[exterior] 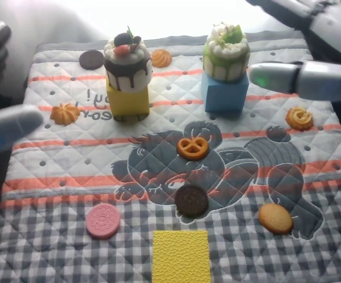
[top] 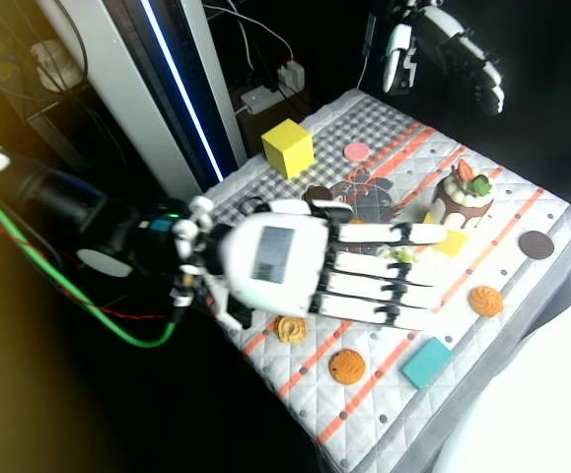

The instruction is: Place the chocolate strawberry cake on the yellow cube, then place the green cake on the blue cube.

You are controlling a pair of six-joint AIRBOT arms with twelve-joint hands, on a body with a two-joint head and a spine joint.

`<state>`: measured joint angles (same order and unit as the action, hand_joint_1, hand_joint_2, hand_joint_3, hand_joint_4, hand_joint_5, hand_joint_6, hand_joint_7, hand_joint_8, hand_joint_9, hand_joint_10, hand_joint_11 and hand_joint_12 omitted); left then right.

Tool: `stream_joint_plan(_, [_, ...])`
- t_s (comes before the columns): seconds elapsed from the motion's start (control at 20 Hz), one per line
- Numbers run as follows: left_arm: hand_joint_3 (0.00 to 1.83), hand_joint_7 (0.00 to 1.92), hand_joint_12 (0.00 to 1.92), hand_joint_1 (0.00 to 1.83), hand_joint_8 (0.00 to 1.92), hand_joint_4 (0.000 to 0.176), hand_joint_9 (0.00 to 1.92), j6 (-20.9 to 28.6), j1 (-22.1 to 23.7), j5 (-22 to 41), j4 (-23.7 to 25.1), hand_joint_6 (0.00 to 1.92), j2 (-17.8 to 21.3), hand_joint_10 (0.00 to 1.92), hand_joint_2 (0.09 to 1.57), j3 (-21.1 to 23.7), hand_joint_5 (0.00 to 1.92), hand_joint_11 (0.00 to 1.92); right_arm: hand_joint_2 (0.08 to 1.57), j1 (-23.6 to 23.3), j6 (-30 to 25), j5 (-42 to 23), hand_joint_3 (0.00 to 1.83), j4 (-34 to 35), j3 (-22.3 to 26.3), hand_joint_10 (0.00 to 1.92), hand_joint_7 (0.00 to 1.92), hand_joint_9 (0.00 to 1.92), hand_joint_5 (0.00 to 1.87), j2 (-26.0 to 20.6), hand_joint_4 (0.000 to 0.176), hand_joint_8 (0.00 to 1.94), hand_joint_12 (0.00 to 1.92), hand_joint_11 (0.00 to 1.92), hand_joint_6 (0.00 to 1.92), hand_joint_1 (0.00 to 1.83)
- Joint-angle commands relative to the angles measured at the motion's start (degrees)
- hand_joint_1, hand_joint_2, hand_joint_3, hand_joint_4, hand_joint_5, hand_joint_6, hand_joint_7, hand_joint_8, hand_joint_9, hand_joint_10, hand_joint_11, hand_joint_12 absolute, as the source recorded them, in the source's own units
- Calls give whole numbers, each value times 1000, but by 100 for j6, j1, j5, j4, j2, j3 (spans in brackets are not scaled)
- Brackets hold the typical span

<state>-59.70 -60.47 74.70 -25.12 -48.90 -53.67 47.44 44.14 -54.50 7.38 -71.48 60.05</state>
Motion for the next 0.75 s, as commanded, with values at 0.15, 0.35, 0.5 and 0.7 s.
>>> stream_joint_plan(0.15, [0, 0, 20, 520, 0, 176, 0, 537, -355, 1821, 564, 0, 185, 0, 845, 258, 0, 43, 1041, 897, -87, -2334, 0, 142, 755, 0, 0, 0, 0, -479, 176, 0, 0, 0, 0, 110])
stream_joint_plan(0.35, [0, 0, 375, 274, 0, 176, 0, 713, -675, 2449, 729, 0, 263, 0, 1072, 480, 0, 2, 1028, 1806, -463, -3781, 0, 294, 1143, 0, 0, 0, 0, -705, 176, 0, 0, 0, 0, 272])
stream_joint_plan(0.5, [2, 0, 259, 268, 0, 118, 0, 857, -546, 2451, 1008, 0, 260, 0, 1089, 507, 0, 0, 1045, 2007, -537, -4644, 0, 221, 1262, 0, 0, 0, 0, -799, 176, 0, 0, 0, 0, 665])
stream_joint_plan(0.7, [8, 0, 229, 264, 0, 167, 0, 650, 349, 2454, 1566, 0, 258, 0, 1168, 351, 0, 0, 966, 1451, -274, -4651, 0, -354, 1471, 16, 61, 102, 68, -1023, 144, 5, 40, 83, 6, 943])
